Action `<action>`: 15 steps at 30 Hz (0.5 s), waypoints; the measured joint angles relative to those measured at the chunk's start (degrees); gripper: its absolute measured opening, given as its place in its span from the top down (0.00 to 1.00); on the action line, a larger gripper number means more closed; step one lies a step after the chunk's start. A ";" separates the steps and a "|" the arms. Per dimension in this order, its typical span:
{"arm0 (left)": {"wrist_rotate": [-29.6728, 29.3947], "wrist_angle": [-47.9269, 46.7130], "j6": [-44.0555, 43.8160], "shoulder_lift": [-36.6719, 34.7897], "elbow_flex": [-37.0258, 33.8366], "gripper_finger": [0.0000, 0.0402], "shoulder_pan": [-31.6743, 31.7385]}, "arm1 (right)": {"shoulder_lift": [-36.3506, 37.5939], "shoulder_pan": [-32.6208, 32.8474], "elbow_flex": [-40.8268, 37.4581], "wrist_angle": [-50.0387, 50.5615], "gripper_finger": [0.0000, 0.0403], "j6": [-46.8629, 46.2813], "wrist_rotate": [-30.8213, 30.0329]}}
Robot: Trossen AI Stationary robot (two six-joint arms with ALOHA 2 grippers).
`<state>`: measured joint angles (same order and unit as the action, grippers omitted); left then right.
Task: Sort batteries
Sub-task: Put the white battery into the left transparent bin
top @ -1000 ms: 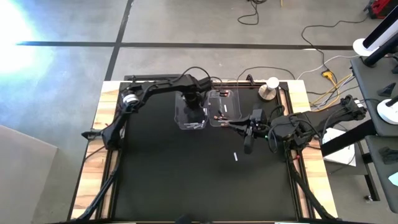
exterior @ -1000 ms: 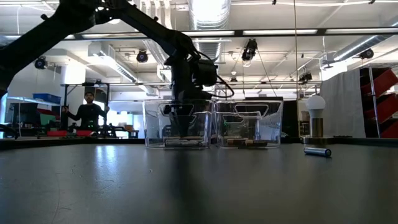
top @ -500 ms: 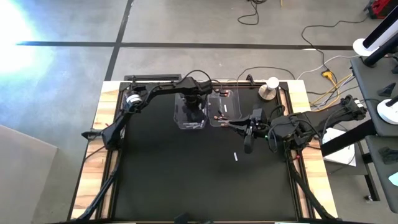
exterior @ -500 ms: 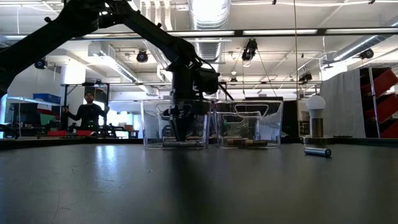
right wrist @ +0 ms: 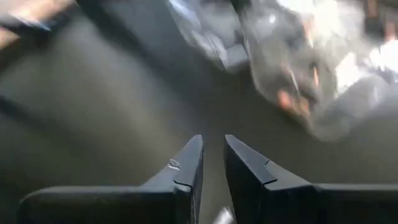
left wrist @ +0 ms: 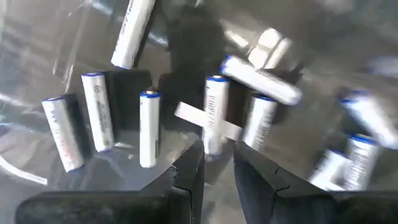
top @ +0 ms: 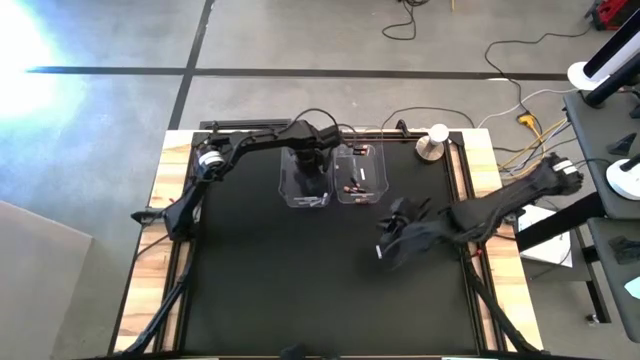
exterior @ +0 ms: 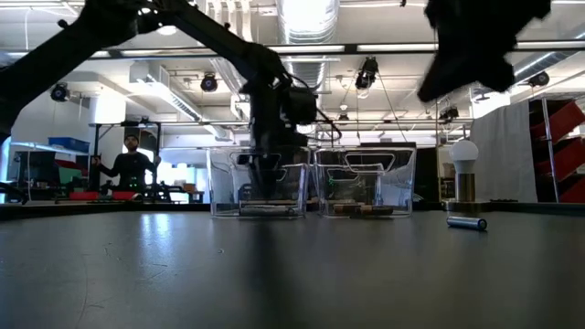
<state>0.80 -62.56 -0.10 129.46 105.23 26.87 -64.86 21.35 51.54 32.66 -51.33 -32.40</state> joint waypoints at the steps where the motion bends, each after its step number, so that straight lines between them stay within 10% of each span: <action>1: 1.10 -0.32 -0.03 -0.90 0.00 0.83 0.04 | -1.38 0.40 -1.96 -0.41 0.87 -2.53 0.04; 15: 3.23 3.24 -5.60 -25.39 -2.93 0.83 -2.00 | -22.31 1.86 -6.24 -9.14 0.61 -33.91 1.11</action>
<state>4.03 -59.32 -5.70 104.08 102.30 24.88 -87.17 23.21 45.30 23.52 -85.24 -31.29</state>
